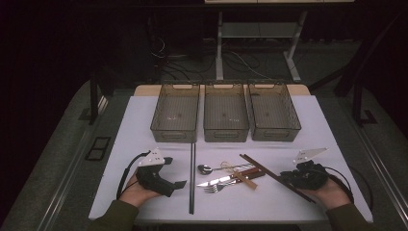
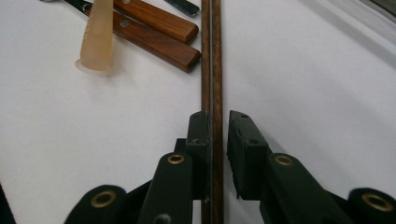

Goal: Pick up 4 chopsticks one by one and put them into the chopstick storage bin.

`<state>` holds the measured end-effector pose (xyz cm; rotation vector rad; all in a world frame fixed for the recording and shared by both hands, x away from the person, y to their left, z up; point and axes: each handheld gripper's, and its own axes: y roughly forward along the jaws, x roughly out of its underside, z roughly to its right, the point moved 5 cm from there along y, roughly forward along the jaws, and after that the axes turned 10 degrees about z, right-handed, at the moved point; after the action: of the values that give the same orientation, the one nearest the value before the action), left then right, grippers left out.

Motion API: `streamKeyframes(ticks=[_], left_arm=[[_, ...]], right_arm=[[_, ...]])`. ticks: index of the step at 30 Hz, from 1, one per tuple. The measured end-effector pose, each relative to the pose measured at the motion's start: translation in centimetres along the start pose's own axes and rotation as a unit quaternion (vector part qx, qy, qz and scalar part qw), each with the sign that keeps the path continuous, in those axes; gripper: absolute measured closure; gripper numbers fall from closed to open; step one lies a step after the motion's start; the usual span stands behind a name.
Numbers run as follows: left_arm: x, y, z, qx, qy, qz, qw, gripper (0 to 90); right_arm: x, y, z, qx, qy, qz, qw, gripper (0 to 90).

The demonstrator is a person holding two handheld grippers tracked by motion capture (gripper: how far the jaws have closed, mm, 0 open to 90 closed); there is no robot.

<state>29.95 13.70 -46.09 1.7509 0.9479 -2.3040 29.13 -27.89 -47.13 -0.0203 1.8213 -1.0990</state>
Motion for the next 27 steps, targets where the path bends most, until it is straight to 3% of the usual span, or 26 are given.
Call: streamKeyframes(ticks=[27], left_arm=[[0.04,0.08,0.04,0.001,0.000,-0.002,1.0000,0.0]], right_arm=[[0.51,0.53,0.61,0.004,-0.018,-0.010,0.9998,80.2]])
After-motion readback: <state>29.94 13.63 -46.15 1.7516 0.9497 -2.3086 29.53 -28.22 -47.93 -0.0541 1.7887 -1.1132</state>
